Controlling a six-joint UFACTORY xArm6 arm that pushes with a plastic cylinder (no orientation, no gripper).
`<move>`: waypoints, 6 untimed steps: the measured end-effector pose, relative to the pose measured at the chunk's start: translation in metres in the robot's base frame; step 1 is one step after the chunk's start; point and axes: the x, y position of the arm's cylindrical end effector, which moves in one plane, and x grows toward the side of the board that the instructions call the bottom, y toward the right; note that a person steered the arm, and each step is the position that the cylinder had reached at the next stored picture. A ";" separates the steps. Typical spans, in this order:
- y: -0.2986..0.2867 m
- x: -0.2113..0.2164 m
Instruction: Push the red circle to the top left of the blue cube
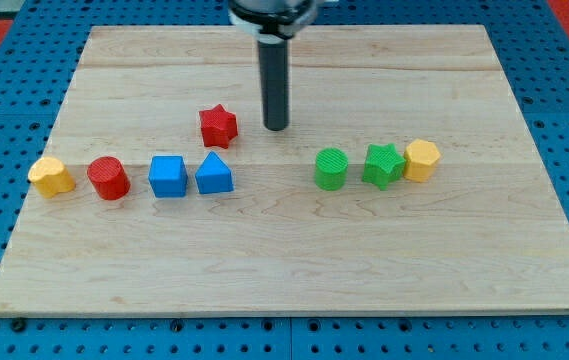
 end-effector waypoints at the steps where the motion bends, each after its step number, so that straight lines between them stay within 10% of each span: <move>1: -0.030 0.072; 3: -0.112 0.147; 6: -0.207 0.055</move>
